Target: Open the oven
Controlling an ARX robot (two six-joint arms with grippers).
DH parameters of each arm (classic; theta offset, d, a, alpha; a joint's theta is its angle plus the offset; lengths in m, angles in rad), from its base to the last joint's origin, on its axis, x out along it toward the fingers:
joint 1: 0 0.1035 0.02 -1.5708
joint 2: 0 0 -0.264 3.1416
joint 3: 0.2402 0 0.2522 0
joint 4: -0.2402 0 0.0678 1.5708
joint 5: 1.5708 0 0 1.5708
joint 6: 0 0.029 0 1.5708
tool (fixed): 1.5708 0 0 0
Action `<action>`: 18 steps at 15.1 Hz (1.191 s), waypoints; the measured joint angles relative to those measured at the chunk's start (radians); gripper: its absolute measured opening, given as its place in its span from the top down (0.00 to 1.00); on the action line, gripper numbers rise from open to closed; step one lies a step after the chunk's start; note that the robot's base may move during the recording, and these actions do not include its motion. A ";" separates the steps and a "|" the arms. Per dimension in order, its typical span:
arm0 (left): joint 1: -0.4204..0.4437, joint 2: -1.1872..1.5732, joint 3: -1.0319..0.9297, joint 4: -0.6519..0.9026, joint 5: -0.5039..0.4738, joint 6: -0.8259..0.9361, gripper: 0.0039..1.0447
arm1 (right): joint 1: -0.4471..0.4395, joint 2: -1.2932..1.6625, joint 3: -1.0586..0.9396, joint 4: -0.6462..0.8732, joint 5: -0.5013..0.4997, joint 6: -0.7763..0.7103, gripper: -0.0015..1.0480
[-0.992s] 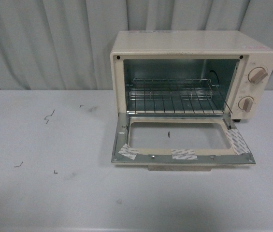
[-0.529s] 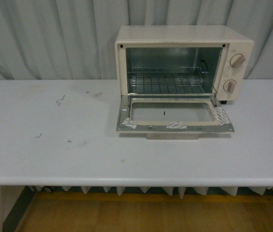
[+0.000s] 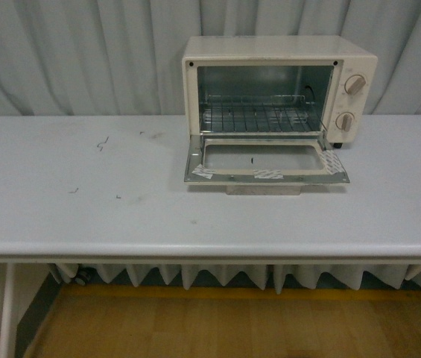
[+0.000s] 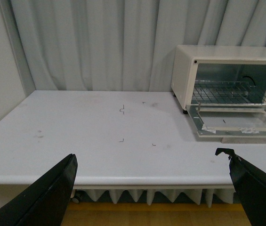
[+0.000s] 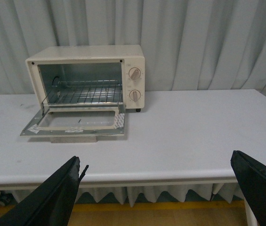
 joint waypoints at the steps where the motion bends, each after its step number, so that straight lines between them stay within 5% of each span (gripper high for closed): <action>1: 0.000 0.000 0.000 0.000 0.000 0.000 0.06 | 0.000 0.000 0.000 0.000 0.000 0.000 0.06; 18: 0.000 0.000 0.000 0.002 0.000 0.000 0.06 | 0.000 0.000 0.000 0.002 0.000 0.000 0.06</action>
